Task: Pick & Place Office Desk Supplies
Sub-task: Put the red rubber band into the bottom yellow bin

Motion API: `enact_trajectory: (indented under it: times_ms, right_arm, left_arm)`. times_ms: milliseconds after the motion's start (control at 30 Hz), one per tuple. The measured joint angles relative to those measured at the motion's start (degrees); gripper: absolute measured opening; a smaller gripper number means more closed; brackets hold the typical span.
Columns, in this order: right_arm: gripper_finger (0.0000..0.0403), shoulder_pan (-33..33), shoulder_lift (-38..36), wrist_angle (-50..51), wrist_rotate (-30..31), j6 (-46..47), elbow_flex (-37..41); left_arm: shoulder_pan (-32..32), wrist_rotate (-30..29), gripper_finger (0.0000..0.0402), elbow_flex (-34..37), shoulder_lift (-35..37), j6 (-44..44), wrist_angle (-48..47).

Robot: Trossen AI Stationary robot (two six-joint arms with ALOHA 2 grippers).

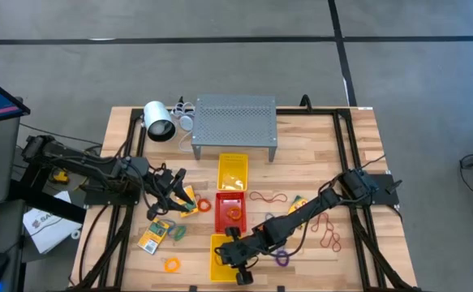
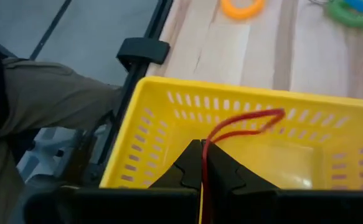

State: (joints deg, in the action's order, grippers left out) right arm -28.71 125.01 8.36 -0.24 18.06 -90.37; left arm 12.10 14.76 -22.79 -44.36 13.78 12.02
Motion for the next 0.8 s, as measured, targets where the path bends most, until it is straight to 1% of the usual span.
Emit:
enact_trajectory:
  times_ms: [167, 267, 633, 800]
  right_arm:
    - [0.0, 0.02, -0.02, 0.32, -0.2, 0.0, 0.0]
    - [0.0, 0.04, -0.02, 0.12, -1.34, 0.0, 0.0]
    - [0.0, 0.07, -0.02, -0.81, -2.42, 0.0, 0.0]
    - [0.001, 0.07, -0.02, -1.13, -2.94, 0.0, 0.0]
  left_arm:
    - [0.0, -1.21, 0.0121, 0.68, 0.0, 0.02, 0.07]
    - [0.0, -1.27, 0.0121, 0.68, 0.0, 0.02, 0.71]
    - [0.0, -1.25, 0.0121, 0.68, 0.0, 0.02, 1.37]
    - [0.0, -1.26, 0.0121, 0.7, 0.0, 0.04, 1.35]
